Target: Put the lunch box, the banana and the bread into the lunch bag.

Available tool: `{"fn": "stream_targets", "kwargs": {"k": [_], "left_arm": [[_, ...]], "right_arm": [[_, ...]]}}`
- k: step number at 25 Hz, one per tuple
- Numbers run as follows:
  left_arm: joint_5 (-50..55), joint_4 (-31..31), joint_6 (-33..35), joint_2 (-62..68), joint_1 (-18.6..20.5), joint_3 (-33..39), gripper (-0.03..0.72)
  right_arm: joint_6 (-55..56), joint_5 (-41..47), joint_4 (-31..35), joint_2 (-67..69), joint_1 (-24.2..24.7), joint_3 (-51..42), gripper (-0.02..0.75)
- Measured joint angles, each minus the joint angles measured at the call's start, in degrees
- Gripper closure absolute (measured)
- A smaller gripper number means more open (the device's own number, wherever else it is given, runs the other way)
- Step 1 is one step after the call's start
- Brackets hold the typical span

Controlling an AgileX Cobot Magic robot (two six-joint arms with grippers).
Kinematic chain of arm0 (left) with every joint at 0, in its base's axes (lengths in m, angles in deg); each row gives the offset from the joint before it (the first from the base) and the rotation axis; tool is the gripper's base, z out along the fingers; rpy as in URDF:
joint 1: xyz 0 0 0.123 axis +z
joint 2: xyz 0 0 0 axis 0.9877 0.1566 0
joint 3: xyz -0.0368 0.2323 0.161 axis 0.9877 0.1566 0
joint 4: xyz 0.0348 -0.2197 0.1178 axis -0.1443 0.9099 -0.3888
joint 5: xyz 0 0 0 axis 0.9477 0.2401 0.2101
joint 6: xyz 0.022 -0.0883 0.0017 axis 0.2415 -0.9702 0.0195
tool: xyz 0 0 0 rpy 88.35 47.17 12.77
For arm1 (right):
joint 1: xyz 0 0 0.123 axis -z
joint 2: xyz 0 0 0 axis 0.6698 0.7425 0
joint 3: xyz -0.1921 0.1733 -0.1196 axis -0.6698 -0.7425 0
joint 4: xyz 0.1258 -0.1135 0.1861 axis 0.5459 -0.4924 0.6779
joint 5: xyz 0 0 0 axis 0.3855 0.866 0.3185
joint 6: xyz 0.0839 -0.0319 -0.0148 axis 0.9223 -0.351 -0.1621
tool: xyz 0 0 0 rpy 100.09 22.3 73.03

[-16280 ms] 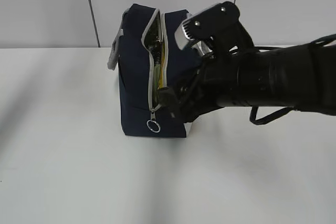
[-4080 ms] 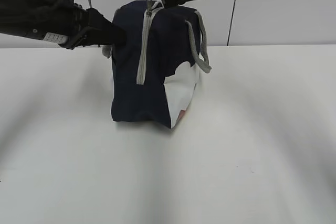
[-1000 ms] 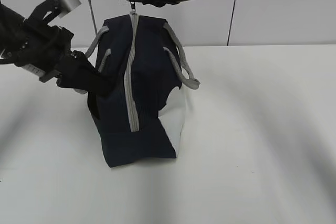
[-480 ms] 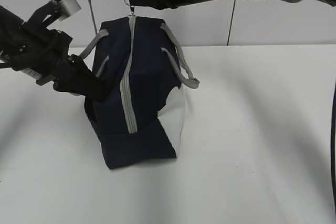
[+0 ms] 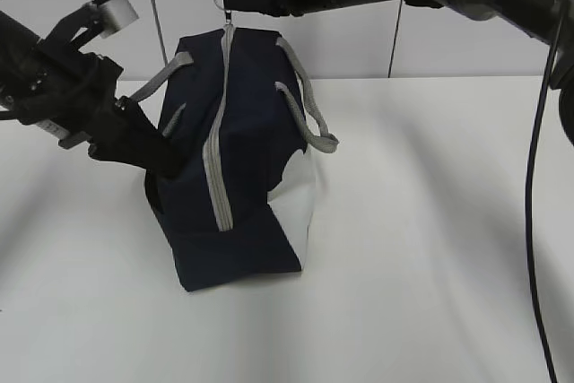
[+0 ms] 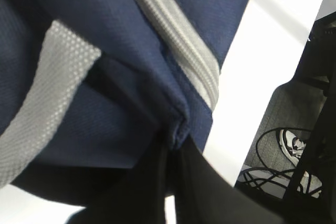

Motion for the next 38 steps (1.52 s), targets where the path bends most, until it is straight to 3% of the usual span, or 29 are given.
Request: {"fn": "stream_targets", "kwargs": {"k": [17,21,25,28,32,38], "left_arm": [[0.6,0.5,-1.6,0.0,0.0,-0.7,0.663],[0.4,1.1,-7.2,0.0,0.3,-3.1,0.552],[0.5,1.3,-11.8,-0.3,2.7,-6.0,0.363],[0.4,2.0,-15.0,-0.9,5.1,-8.1,0.313],[-6.2,7.7,-18.6,-1.4,7.5,-9.4,0.301],[-20.2,20.2,-19.9,0.4,7.7,-9.7,0.298]], "right_arm": [[3.8,-2.8,-0.2,2.0,0.2,2.7,0.754],[6.6,-3.0,-2.2,2.0,0.2,3.8,0.754],[7.7,-3.5,-2.2,2.0,0.5,3.9,0.754],[7.8,-3.5,-2.2,2.0,0.6,3.9,0.754],[7.9,-3.5,-2.2,2.0,0.7,3.9,0.754],[8.1,-3.5,-2.2,2.0,0.7,3.9,0.754]]}}
